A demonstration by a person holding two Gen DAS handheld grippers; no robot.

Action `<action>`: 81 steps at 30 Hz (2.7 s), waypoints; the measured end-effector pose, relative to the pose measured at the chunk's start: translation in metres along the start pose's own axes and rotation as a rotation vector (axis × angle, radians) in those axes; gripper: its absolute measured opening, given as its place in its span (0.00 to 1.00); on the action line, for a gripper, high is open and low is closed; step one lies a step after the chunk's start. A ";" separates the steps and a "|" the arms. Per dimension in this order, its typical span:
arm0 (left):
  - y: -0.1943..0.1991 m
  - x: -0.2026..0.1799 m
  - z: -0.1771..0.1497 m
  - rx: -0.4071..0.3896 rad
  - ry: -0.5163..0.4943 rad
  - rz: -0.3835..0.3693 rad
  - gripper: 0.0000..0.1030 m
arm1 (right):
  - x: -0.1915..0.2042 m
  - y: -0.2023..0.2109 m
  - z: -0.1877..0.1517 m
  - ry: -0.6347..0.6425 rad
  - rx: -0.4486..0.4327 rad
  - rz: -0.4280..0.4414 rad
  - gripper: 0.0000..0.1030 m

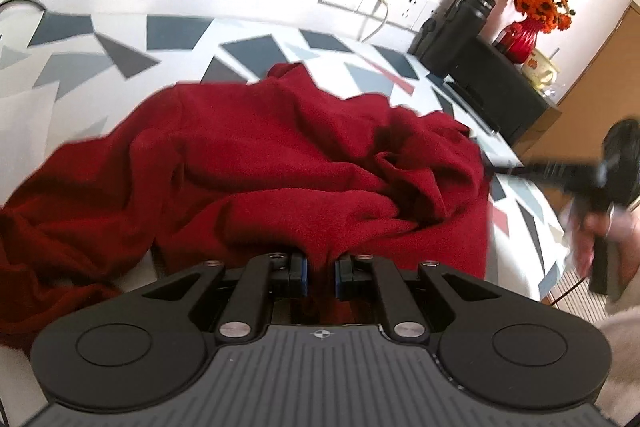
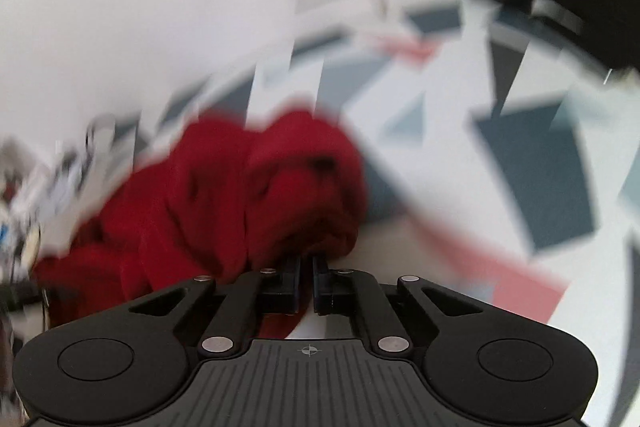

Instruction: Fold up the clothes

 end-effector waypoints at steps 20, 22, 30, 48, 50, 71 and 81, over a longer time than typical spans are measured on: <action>-0.009 0.061 0.062 -0.031 -0.035 0.129 0.60 | 0.043 -0.030 -0.020 0.283 0.054 0.057 0.46; -0.004 0.060 0.048 -0.023 0.027 0.076 0.60 | 0.043 -0.037 -0.037 0.303 0.091 0.040 0.46; -0.035 0.062 0.030 -0.076 0.138 0.064 0.52 | 0.042 -0.075 -0.025 0.089 0.091 0.067 0.15; 0.007 0.020 0.090 -0.241 0.010 0.030 0.04 | 0.017 0.037 0.066 0.159 -0.173 0.114 0.03; -0.023 0.042 0.095 -0.191 0.005 0.118 0.09 | 0.020 -0.004 0.072 0.160 -0.140 0.044 0.16; -0.025 0.057 0.017 -0.067 0.083 0.142 0.10 | 0.020 -0.079 -0.023 0.252 0.052 0.007 0.15; 0.023 0.012 -0.014 -0.135 0.143 0.112 0.08 | 0.011 0.003 -0.012 0.225 -0.032 0.138 0.05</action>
Point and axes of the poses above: each gripper's, at about its wrist camera, not at the fingertips, and y roughly against the way its jaws point, x to its left, z to its top, the point moved 6 cm from there along -y, roughly the way its jaws point, and after that the axes turned 14 degrees about -z, right-handed, at the moved point
